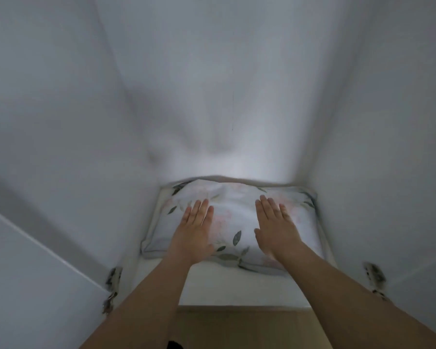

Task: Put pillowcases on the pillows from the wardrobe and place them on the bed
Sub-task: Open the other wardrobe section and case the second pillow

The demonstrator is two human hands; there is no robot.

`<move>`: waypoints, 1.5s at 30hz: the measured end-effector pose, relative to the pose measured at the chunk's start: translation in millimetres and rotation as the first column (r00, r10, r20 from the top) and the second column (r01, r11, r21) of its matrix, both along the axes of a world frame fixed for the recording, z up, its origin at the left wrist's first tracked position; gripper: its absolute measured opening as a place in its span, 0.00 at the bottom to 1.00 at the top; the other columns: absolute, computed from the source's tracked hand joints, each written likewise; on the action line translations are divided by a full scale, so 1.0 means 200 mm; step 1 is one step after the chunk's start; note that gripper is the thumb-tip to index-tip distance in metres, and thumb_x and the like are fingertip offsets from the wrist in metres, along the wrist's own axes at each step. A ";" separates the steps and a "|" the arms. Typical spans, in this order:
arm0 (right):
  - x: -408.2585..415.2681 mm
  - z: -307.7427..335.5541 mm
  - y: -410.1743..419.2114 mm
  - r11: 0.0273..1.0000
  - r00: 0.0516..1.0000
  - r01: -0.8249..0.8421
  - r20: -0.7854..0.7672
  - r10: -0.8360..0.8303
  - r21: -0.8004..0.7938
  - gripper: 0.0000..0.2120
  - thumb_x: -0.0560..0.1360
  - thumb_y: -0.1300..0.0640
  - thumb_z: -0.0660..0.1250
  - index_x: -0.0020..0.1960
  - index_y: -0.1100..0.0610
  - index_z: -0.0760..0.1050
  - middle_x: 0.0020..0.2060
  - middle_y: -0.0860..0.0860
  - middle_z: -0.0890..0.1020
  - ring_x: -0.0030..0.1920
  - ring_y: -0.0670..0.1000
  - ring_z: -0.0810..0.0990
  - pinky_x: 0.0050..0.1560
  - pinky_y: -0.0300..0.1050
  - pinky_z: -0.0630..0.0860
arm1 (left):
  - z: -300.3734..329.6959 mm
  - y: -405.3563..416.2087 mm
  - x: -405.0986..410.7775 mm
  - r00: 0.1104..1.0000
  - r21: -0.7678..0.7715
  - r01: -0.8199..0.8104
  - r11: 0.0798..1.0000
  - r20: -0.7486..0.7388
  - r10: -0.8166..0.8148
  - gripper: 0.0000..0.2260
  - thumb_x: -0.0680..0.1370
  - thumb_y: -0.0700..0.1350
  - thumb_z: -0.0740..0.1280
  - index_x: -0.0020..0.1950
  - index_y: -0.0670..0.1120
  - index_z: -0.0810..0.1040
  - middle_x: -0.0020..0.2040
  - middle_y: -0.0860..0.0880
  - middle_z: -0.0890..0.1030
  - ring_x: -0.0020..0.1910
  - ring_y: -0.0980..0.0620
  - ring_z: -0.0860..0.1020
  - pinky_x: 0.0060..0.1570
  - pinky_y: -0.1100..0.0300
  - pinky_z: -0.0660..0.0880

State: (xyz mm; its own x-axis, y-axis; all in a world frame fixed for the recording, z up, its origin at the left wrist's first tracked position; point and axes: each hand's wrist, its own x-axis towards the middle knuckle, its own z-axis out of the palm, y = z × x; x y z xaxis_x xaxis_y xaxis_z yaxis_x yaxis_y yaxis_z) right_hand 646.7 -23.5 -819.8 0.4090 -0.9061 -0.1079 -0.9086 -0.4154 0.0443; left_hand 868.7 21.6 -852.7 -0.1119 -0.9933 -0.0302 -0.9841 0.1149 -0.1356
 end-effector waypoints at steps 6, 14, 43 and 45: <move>0.02 -0.55 -0.03 0.998 1.000 0.010 -0.017 -0.009 0.068 0.35 0.81 0.48 0.52 0.76 0.60 0.34 0.77 0.54 0.37 0.77 0.54 0.37 0.75 0.52 0.36 | -0.50 -0.05 0.06 1.000 0.083 -0.002 0.997 0.007 0.001 0.45 0.76 0.63 0.59 0.78 0.43 0.36 0.78 0.43 0.34 0.76 0.44 0.33 0.75 0.48 0.34; 0.06 -0.81 -0.09 0.997 0.998 -0.012 -0.054 0.016 0.074 0.36 0.80 0.53 0.53 0.76 0.59 0.33 0.77 0.54 0.37 0.77 0.54 0.37 0.75 0.53 0.37 | -0.71 -0.15 0.11 0.998 0.039 0.051 0.998 0.023 -0.052 0.46 0.75 0.64 0.60 0.79 0.42 0.38 0.79 0.42 0.37 0.77 0.44 0.36 0.74 0.49 0.34; 0.04 -1.76 -0.61 0.990 0.992 -0.078 0.111 0.064 0.121 0.62 0.58 0.17 0.45 0.75 0.59 0.32 0.75 0.61 0.37 0.75 0.57 0.31 0.73 0.55 0.32 | -1.49 -0.66 0.17 0.993 0.382 0.078 0.921 0.048 -0.104 0.38 0.79 0.50 0.62 0.79 0.54 0.37 0.80 0.49 0.40 0.78 0.41 0.44 0.67 0.29 0.54; 0.03 -1.77 -0.60 0.990 0.990 -0.081 0.127 0.067 0.112 0.61 0.60 0.18 0.45 0.76 0.59 0.34 0.76 0.62 0.39 0.75 0.58 0.33 0.74 0.56 0.35 | -1.49 -0.67 0.17 0.996 0.375 0.076 0.924 0.023 -0.092 0.36 0.80 0.49 0.60 0.79 0.55 0.39 0.80 0.50 0.41 0.78 0.42 0.45 0.67 0.30 0.55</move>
